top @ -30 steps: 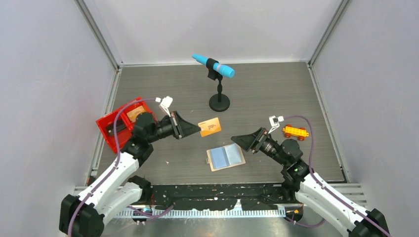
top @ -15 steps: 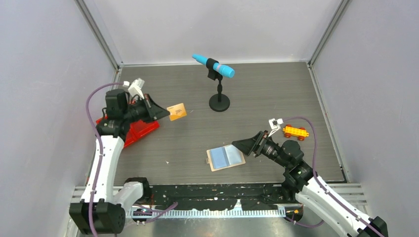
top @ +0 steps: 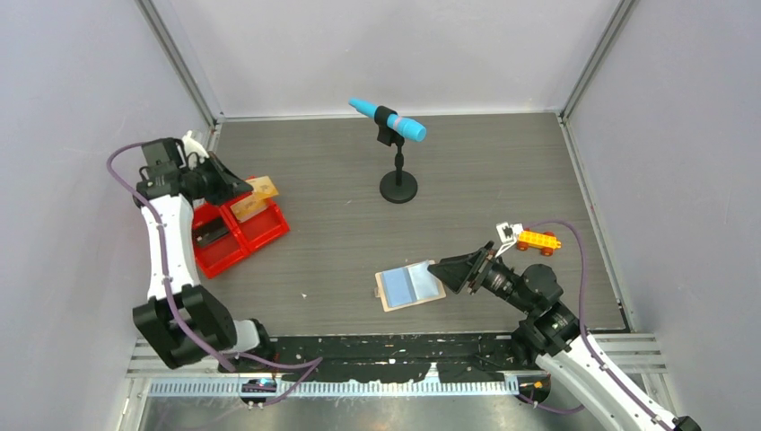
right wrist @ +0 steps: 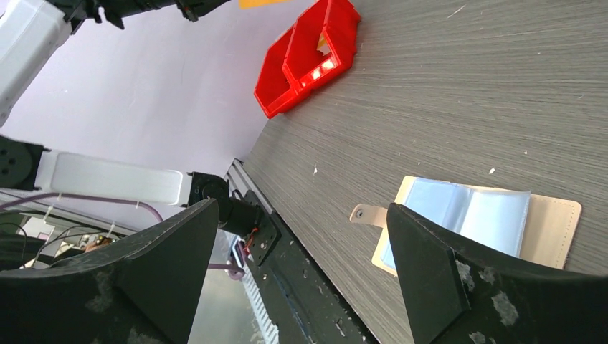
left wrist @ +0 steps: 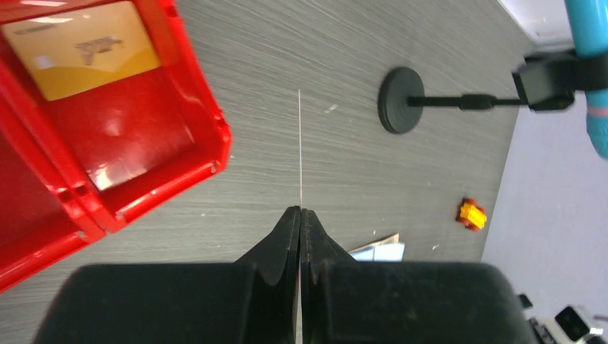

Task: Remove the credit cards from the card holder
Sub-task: Place the credit card in the storage box, then remove the credit card from the card holder.

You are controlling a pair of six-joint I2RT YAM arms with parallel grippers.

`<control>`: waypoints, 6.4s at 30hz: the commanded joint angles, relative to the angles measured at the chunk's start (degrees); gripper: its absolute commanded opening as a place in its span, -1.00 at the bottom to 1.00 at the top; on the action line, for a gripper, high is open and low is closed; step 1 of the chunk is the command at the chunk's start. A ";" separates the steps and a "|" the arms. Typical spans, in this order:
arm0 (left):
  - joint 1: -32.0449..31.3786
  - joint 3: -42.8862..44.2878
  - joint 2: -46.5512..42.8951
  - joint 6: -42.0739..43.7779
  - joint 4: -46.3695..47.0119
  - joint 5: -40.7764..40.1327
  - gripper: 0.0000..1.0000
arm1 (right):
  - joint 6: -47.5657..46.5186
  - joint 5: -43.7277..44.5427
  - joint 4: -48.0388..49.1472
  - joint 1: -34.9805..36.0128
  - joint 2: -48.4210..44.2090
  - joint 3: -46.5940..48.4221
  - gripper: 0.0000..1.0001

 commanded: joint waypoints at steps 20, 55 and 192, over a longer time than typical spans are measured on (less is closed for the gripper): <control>9.98 15.49 23.89 1.22 -6.17 -5.08 -1.00 | -6.57 4.37 -6.21 -0.09 1.13 3.25 0.91; 6.76 19.86 35.82 1.65 -2.47 -8.11 -1.00 | -8.75 7.94 -5.09 -0.10 7.52 5.18 0.91; -62.33 -43.35 -1.94 -21.37 52.03 -3.15 -1.00 | -17.44 15.61 -6.03 16.64 46.81 17.73 0.74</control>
